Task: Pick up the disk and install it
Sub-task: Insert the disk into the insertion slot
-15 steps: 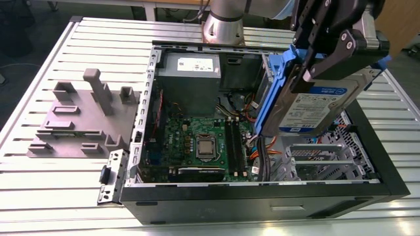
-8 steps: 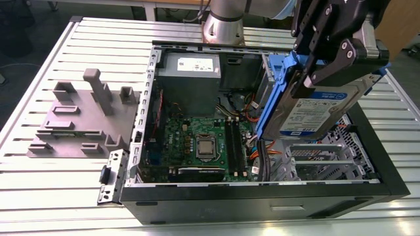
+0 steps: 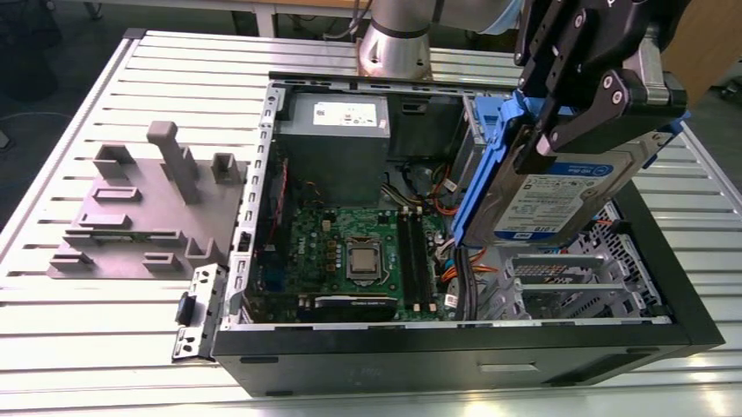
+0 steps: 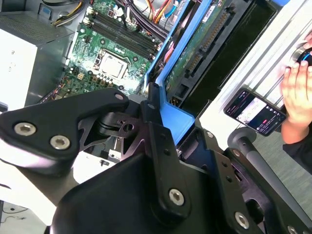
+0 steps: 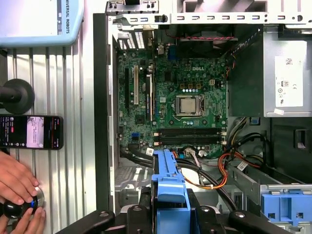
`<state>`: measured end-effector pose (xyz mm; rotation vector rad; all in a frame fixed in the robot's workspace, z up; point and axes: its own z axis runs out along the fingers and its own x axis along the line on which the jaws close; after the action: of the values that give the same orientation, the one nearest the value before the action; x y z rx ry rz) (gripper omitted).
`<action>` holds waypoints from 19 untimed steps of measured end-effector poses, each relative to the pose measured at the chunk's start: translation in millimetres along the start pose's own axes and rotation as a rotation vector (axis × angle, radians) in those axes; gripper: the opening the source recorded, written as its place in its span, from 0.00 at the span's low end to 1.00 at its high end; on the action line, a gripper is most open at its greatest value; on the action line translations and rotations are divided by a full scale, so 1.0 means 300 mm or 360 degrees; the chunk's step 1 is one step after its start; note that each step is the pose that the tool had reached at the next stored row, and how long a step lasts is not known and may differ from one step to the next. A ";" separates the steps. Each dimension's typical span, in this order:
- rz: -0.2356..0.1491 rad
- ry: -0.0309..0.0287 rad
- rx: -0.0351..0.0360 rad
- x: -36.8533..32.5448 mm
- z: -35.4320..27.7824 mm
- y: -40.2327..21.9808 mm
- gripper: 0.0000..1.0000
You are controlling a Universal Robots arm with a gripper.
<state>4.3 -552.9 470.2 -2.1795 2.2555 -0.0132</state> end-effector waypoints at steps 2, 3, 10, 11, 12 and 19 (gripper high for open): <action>0.0000 -0.00001 0.0000 0.000 0.000 0.000 0.36; 0.0000 -0.00001 0.0000 0.001 0.000 0.000 0.36; 0.0000 0.00024 0.0000 0.018 0.003 -0.005 0.36; 0.0000 0.00023 0.0000 0.019 0.004 -0.011 0.36; 0.0000 0.00023 0.0000 0.020 0.006 -0.021 0.36; 0.0000 0.00027 0.0000 0.023 0.022 -0.081 0.36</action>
<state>28.6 -560.6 463.9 -2.1803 2.2563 -0.0151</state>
